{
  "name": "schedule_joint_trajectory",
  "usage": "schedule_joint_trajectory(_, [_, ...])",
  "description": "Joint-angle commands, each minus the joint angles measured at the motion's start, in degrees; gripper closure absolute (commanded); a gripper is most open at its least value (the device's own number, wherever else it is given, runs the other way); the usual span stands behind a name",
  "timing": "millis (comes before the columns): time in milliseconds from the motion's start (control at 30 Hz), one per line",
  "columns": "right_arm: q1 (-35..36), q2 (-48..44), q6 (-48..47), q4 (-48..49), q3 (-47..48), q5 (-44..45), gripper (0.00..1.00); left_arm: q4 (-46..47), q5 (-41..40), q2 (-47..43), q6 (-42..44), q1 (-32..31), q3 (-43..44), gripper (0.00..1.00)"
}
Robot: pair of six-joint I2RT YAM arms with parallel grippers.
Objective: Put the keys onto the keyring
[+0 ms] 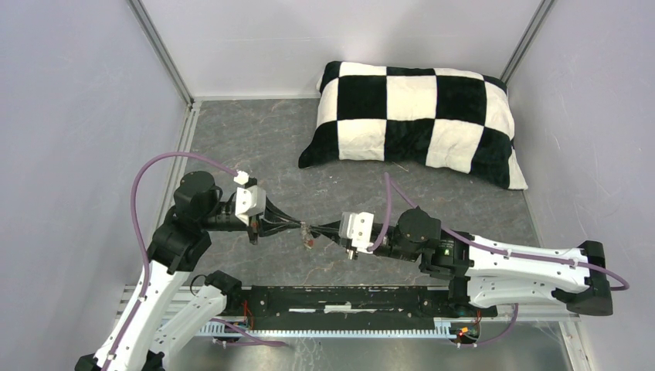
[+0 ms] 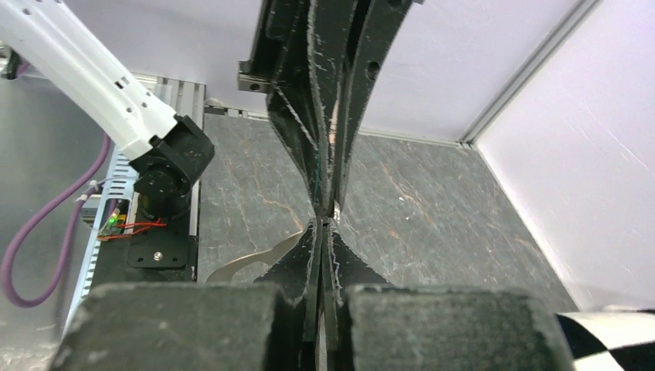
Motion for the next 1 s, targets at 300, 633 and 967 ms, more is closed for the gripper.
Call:
schedule_joint_trajectory(300, [0.11,-1.61,-2.79,-4.81,2.24,-1.64,1.00,-0.90,6.58,0.06,4.56,-0.13,3.18,0.98])
schedule_joint_trajectory(633, [-0.10,-9.44,10.03,-5.78,-13.96,10.46,0.37,-18.18,-9.39,2.08,23.08,-0.03,3.54,0.98])
schedule_joint_trajectory(967, [-0.29,-9.06,19.64,13.02,-27.75,17.98,0.02,2.56,-21.80,4.61,12.24,3.14,3.30,0.98])
